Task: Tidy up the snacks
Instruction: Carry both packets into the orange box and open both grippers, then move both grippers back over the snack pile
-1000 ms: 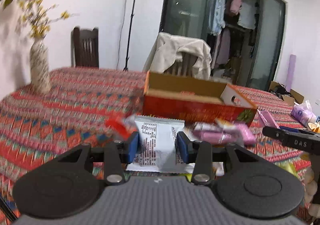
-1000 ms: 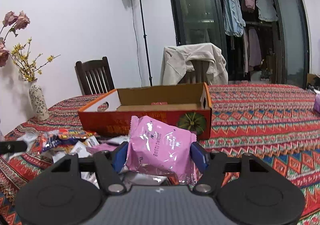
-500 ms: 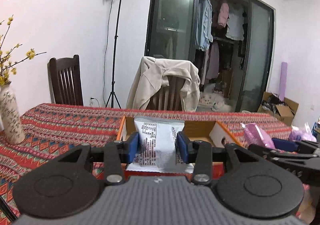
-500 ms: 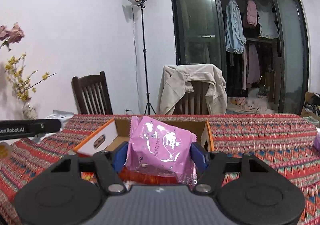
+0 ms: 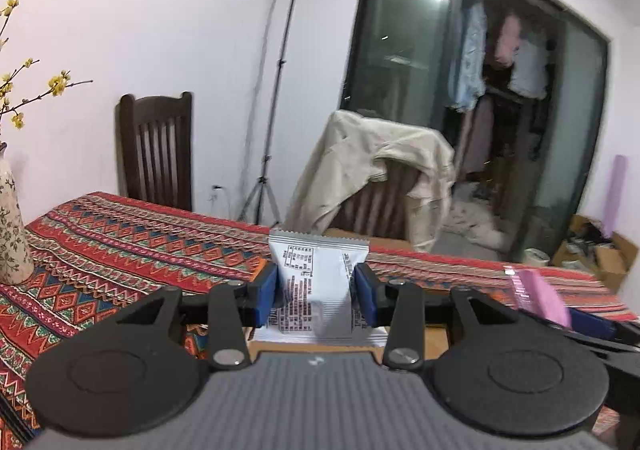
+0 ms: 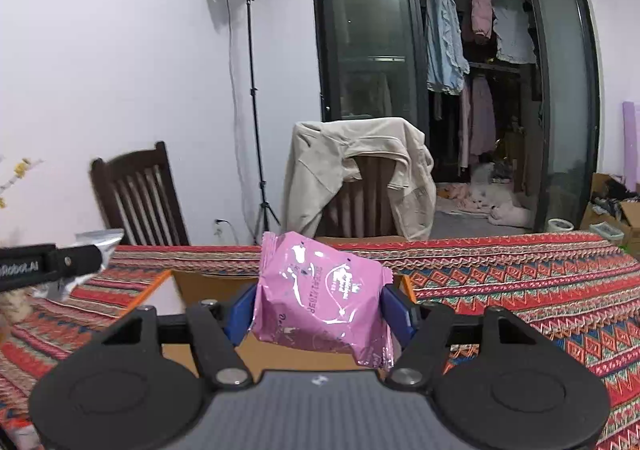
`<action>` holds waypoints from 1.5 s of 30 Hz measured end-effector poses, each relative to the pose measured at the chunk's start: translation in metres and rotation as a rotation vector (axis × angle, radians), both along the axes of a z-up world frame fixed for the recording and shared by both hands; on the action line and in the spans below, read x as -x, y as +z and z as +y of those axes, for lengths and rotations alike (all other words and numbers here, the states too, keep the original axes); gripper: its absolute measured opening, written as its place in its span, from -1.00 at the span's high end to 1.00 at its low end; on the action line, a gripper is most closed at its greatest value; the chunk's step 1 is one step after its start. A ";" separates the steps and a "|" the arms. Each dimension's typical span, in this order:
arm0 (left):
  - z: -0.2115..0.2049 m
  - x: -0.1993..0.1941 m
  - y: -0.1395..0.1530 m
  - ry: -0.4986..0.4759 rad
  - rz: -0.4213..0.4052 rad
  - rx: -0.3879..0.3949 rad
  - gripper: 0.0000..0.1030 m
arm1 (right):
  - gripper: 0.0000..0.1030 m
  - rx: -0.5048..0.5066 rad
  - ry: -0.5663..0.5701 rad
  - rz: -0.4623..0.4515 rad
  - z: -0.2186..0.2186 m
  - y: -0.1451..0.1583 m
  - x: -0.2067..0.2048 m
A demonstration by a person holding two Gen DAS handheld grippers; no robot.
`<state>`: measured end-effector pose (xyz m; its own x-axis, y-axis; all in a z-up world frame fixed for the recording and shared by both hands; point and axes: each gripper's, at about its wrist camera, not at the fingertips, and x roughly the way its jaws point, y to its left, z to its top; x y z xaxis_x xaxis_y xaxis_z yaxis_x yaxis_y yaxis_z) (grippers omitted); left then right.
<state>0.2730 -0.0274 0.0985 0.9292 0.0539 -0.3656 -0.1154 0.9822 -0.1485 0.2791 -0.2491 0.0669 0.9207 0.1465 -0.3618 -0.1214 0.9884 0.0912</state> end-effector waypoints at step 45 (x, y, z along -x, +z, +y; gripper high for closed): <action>0.006 0.052 0.005 0.003 -0.021 0.007 -1.00 | -1.00 0.001 0.041 0.006 -0.020 -0.006 0.028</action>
<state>0.2211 -0.0211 0.1036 0.9366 0.0540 -0.3461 -0.1148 0.9808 -0.1576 0.2506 -0.2693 0.0611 0.9117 0.1840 -0.3673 -0.1614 0.9826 0.0915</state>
